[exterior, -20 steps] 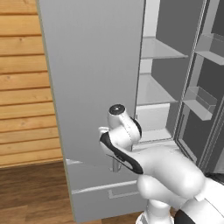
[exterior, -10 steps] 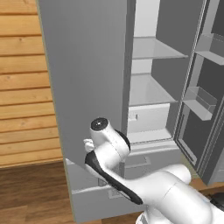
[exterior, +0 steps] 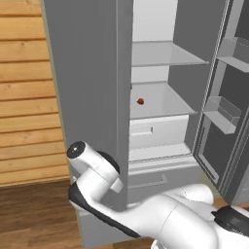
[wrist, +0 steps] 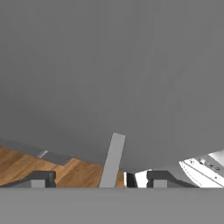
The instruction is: Take the strawberry from the fridge and place it on top of the pancake, located on the dining counter.
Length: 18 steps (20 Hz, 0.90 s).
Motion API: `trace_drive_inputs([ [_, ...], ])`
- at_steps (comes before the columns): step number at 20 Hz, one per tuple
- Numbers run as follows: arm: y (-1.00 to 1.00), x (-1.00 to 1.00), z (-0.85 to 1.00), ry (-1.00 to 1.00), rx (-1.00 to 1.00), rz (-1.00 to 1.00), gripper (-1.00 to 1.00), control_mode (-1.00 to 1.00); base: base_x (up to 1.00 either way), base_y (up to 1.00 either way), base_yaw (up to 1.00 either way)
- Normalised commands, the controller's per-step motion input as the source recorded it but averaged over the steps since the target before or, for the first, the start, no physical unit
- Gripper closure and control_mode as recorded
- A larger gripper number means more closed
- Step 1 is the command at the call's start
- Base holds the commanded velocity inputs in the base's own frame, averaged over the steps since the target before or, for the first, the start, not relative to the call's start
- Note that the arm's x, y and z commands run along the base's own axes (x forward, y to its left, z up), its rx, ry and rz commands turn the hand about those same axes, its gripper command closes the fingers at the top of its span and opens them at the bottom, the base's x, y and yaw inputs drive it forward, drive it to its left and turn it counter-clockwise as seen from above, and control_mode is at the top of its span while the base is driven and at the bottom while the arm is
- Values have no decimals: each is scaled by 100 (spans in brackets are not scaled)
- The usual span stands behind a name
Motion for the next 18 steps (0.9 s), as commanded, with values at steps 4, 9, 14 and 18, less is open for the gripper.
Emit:
trace_drive_inputs([
  [4, 6, -17, 53, 0, -8, -18, -100, -100, 0, 0, 0],
  [9, -2, -43, 76, -4, 0, -13, -100, -100, 0, 0, 0],
  [14, 2, -16, 79, -10, 1, 0, -100, -100, 0, 0, 0],
  [18, 13, 0, 62, -12, 0, 4, -100, -100, 0, 0, 0],
])
